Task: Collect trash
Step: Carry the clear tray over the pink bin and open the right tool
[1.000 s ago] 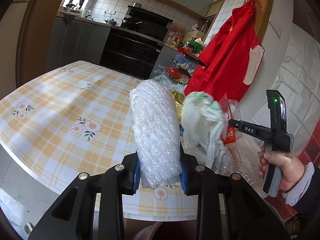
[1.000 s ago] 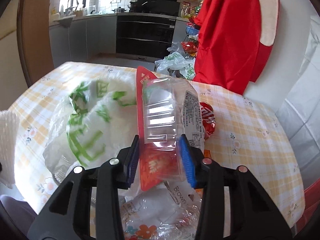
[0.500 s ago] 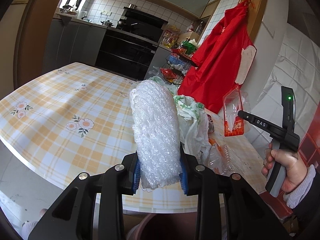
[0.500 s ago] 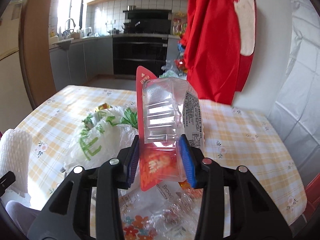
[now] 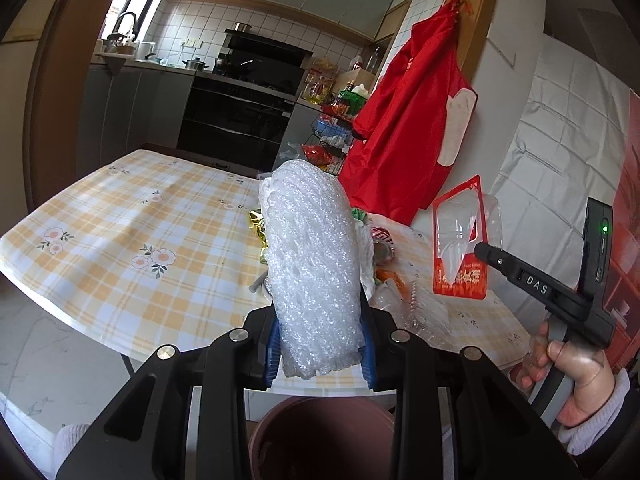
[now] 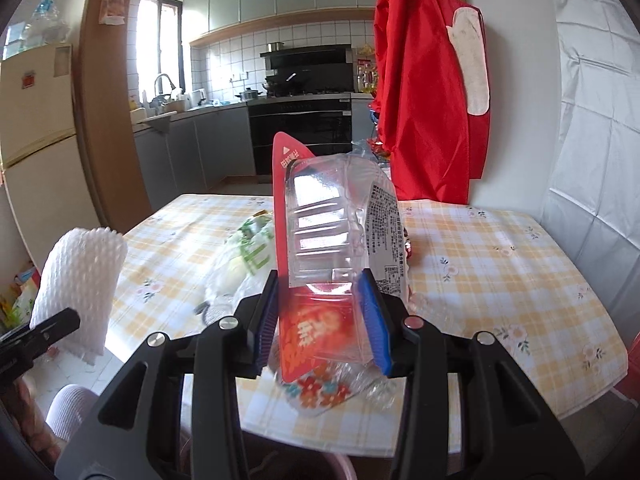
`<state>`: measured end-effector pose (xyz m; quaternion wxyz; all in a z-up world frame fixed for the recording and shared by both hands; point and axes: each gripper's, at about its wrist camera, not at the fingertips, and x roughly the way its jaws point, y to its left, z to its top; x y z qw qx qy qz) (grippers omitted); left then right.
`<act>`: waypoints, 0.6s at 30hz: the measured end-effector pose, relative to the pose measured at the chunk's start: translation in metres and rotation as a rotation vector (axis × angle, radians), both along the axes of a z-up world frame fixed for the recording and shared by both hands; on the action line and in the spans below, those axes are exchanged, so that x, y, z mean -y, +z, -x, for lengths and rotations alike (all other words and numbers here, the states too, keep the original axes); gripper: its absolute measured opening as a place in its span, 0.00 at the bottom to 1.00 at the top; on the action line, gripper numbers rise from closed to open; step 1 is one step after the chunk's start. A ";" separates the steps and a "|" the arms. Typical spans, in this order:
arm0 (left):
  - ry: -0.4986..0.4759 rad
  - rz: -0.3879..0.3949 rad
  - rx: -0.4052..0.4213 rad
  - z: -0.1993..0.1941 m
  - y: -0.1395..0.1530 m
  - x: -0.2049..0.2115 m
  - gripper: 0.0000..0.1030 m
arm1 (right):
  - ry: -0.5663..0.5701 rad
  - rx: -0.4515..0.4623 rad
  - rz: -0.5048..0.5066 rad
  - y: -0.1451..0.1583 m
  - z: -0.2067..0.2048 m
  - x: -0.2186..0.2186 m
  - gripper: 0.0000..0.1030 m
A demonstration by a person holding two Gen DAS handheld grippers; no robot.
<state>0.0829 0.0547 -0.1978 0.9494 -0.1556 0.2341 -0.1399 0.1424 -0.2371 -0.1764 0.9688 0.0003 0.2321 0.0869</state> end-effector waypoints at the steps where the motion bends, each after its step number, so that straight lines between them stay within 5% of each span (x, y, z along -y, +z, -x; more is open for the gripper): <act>1: -0.001 -0.003 0.003 0.006 0.003 0.002 0.30 | 0.005 0.002 -0.006 0.000 0.007 0.000 0.40; 18: -0.002 -0.009 0.073 0.075 0.030 0.008 0.30 | 0.081 0.036 -0.046 0.018 0.089 0.000 0.40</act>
